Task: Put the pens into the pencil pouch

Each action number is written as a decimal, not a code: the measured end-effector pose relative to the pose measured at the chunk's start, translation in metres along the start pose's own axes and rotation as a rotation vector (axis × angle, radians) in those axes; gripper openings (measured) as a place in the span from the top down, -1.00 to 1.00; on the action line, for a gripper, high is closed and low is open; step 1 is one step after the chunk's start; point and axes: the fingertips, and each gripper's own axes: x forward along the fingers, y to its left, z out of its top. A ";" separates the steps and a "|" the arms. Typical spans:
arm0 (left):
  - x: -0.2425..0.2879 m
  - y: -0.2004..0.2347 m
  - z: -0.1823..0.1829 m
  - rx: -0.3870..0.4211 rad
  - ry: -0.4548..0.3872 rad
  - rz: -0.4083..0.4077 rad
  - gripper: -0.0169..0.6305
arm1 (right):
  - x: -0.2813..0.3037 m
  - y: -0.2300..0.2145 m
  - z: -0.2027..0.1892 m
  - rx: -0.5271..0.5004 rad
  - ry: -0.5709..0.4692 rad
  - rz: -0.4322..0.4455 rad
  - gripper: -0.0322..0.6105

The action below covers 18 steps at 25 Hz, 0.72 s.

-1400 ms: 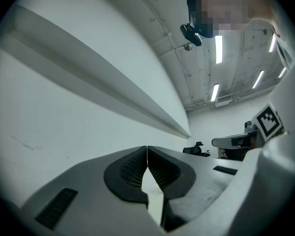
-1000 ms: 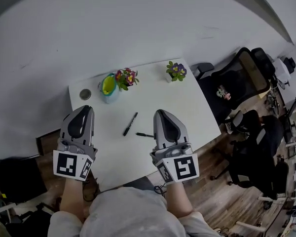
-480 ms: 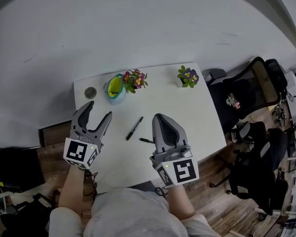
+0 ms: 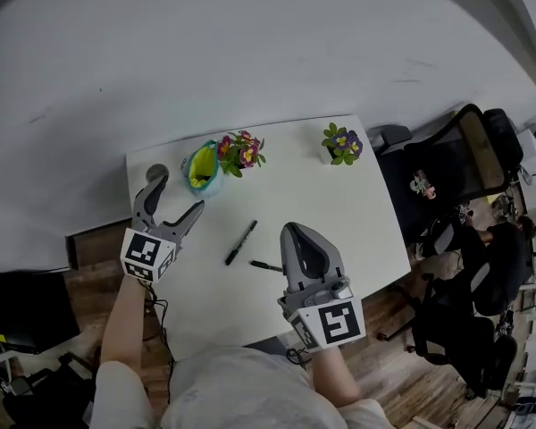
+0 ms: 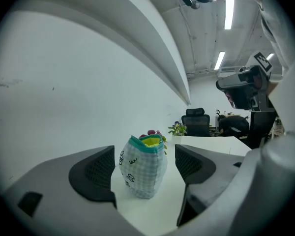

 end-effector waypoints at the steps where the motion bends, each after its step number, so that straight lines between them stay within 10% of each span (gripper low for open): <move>1: 0.005 0.001 -0.003 0.012 0.007 -0.014 -0.15 | 0.001 -0.003 -0.003 0.000 0.012 -0.004 0.81; 18: 0.061 0.008 -0.033 -0.040 0.106 -0.313 -0.30 | 0.031 -0.035 -0.033 0.027 0.101 -0.006 0.81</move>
